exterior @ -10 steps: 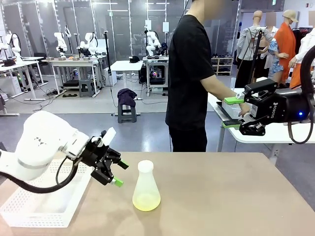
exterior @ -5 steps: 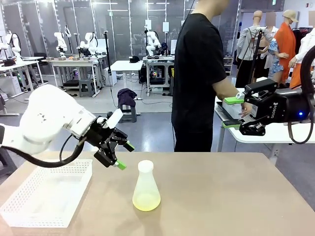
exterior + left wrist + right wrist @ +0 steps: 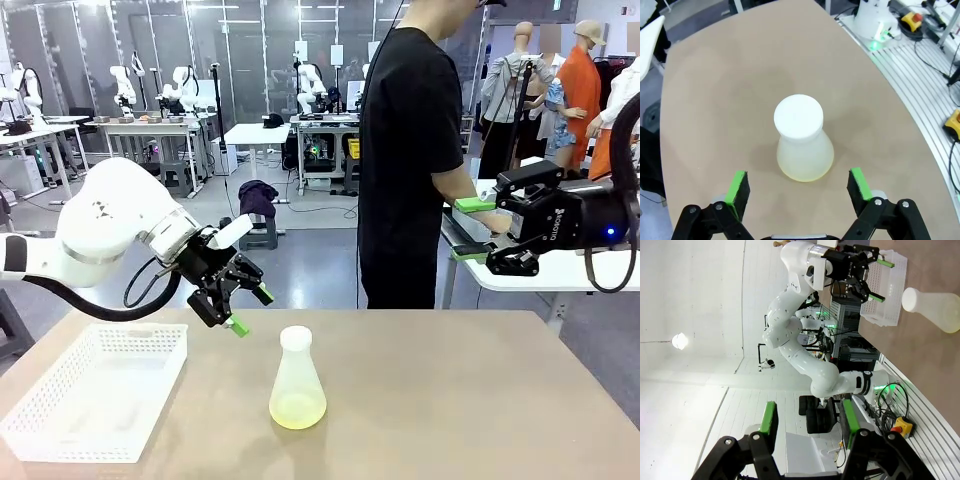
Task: Prepare the solutions needed for the experiment.
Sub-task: When the human places the Big flask in the center of the table, pick up the Big flask and place it in the left Organizing basket.
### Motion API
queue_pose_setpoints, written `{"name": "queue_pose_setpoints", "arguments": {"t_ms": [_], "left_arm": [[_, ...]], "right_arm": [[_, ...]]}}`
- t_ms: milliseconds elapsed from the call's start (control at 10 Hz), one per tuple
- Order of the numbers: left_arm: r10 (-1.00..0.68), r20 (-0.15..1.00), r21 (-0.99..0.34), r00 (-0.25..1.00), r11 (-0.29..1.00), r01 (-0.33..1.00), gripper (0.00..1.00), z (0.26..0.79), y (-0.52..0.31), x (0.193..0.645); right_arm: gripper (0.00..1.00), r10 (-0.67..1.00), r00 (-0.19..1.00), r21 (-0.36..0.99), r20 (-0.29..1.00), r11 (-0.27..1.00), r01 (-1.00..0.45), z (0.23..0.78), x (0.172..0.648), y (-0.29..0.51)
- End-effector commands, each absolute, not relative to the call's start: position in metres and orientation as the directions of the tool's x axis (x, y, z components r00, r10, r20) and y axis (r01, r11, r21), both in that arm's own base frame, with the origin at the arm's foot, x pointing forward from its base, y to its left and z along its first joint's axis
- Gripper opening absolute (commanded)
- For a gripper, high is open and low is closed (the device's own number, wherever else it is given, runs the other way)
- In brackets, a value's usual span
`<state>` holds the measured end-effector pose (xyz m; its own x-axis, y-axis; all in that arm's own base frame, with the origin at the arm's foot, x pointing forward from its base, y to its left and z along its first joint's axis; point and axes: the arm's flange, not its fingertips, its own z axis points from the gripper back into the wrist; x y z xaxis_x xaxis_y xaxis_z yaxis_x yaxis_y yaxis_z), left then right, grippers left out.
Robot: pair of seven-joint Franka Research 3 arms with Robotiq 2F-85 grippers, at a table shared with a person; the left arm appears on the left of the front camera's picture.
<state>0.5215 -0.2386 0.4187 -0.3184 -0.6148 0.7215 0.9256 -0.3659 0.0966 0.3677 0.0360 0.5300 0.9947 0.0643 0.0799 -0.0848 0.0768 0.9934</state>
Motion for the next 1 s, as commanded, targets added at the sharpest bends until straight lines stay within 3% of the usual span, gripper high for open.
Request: {"name": "queue_pose_setpoints", "arguments": {"t_ms": [0, 400, 900], "left_arm": [[-0.629, 0.709, 0.123, -0.320, -0.336, 0.934, 1.00, 0.424, -0.236, 0.512], [-0.610, 0.717, 0.084, -0.338, -0.406, 0.910, 1.00, 0.386, -0.255, 0.538], [-0.491, 0.842, 0.025, -0.223, -0.378, 0.926, 1.00, 0.353, -0.258, 0.539]], "right_arm": [[0.63, 0.067, 0.994, 0.993, 0.083, 0.073, -0.088, 0.530, 0.368, 0.035], [0.63, 0.067, 0.994, 0.993, 0.083, 0.073, -0.088, 0.530, 0.368, 0.035], [0.63, 0.067, 0.994, 0.993, 0.083, 0.073, -0.088, 0.530, 0.368, 0.035]]}}
